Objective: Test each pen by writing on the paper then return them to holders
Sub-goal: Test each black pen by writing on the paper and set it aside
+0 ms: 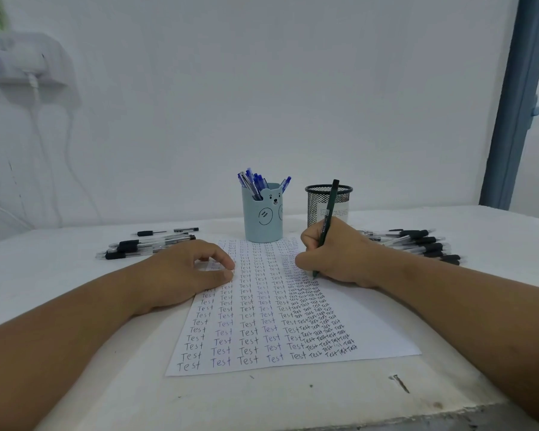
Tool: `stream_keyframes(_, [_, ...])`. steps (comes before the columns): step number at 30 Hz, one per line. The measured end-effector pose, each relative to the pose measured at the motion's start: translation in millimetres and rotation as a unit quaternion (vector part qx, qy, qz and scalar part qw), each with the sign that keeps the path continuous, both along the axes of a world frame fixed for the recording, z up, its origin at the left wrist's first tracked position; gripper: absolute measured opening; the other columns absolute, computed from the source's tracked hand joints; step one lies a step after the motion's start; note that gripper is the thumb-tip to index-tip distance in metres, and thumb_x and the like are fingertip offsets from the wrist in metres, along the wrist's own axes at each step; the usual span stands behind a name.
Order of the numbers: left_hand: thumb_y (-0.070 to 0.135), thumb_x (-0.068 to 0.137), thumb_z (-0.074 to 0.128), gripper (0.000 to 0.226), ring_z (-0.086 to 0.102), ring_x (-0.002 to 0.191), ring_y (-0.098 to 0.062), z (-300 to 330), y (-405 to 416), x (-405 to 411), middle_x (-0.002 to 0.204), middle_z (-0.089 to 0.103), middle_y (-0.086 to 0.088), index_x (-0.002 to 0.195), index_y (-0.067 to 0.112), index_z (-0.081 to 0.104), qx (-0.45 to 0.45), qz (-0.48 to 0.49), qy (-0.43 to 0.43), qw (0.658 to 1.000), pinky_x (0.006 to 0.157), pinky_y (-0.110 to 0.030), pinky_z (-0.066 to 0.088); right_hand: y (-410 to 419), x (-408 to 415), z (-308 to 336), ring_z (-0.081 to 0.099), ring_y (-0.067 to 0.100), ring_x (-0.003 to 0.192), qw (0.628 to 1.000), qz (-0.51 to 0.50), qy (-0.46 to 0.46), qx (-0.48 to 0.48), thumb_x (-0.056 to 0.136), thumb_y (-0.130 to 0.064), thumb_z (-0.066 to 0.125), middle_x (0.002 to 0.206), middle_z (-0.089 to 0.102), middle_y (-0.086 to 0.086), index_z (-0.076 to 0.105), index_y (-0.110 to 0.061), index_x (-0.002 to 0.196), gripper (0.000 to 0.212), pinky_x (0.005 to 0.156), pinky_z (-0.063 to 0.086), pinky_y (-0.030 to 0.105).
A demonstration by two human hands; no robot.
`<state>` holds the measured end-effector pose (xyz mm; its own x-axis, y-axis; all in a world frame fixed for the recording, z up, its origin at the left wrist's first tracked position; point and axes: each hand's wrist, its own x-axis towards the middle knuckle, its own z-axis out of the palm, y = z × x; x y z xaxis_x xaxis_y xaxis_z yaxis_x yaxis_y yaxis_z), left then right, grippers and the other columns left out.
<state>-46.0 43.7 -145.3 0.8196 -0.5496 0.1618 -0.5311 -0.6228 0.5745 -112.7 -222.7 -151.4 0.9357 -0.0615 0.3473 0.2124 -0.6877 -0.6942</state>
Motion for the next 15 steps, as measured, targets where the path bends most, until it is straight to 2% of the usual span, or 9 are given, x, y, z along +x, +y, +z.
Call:
stream_keyframes(9, [0.048,0.085,0.071,0.018,0.044,0.105,0.015,-0.5,-0.2,-0.2,0.113,0.055,0.029,0.102,0.041,0.071,0.001,0.002,0.001,1.000,0.097,-0.027,0.034,-2.4,2.0,0.2,0.057,0.023,0.066,1.000,-0.008,-0.008,-0.010,0.074,-0.010,0.070,0.056,0.037,0.010,0.040,-0.015,0.052,0.037,0.062,0.040,0.035])
stream_keyframes(15, [0.048,0.085,0.071,0.018,0.043,0.103,0.016,0.2,0.0,-0.6,0.112,0.053,0.031,0.102,0.041,0.071,-0.002,0.002,0.003,1.000,0.097,-0.027,0.033,-0.3,0.5,1.4,0.058,0.023,0.065,1.000,-0.011,0.001,-0.014,0.068,-0.017,0.068,0.056,0.040,0.011,0.039,-0.018,0.049,0.034,0.063,0.041,0.034])
